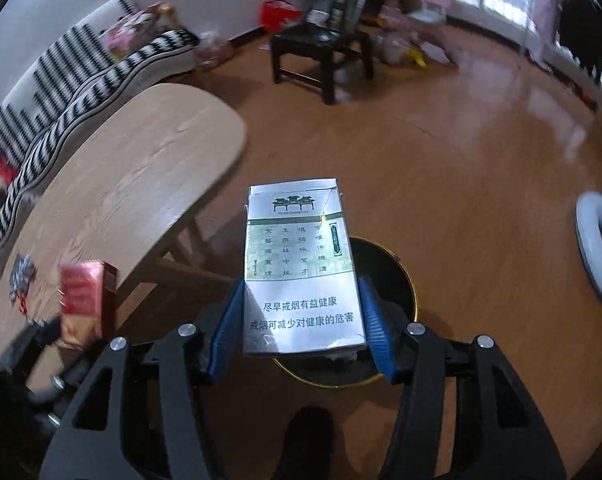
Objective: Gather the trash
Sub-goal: 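Carry both boxes over the black bin and open both tools to drop them, then swing both tools back over the table toward the remaining wrappers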
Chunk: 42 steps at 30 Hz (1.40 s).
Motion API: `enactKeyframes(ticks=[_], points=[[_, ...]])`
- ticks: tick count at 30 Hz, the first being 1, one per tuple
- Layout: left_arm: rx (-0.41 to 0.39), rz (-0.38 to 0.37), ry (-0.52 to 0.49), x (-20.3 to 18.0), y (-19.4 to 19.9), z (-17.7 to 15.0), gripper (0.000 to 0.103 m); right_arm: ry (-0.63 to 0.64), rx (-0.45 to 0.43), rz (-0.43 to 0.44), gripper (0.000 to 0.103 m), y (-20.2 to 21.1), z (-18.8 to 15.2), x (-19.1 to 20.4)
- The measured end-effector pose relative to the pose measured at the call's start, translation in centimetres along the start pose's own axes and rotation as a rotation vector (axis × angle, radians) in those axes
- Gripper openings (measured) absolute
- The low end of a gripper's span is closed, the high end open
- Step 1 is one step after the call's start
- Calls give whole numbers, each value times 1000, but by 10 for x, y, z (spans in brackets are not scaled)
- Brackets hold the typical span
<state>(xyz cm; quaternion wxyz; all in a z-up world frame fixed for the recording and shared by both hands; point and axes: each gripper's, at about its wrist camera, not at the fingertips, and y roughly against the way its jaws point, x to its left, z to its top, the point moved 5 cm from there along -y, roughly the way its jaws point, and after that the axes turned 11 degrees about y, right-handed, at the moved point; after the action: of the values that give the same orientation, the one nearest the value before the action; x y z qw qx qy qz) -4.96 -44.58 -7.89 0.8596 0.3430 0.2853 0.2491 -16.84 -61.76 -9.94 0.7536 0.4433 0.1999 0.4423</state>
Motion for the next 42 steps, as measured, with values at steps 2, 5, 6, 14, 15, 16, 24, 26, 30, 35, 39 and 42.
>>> enactKeyframes(ticks=[2,5,6,14,15,16,24,26,30,35,39,42], points=[[32,-27,-8,-12,-14,-6,65,-23,2,-9,55,3,-3,-9],[57,-40,-22,-24,-32,-10,65,-38,1,-12,55,4,-4,-13],[62,-42,-27,-25,-37,-10,65,-40,5,-14,56,3,-3,-13],[113,-62,-22,-32,-65,-10,65,-49,13,-17,56,-3,4,-17],[116,-63,-21,-34,-67,-10,65,-50,13,-16,56,-3,5,-18],[120,-66,-21,-34,-69,-10,65,-51,11,-18,56,-3,5,-19],[155,-97,-32,-40,-87,-8,66,-62,14,-21,56,-6,5,-22],[168,-101,-43,-44,-92,-11,69,-65,17,-27,56,-6,4,-22],[183,-84,-29,-39,-101,-13,80,-78,32,-36,72,-11,2,-24],[176,-83,-4,-31,-97,-9,83,-72,32,-31,73,-12,3,-22],[149,-77,8,-22,-83,-4,90,-56,20,-30,78,-11,6,-13],[124,-67,13,-11,-65,-1,92,-20,-9,-12,83,-9,14,6]])
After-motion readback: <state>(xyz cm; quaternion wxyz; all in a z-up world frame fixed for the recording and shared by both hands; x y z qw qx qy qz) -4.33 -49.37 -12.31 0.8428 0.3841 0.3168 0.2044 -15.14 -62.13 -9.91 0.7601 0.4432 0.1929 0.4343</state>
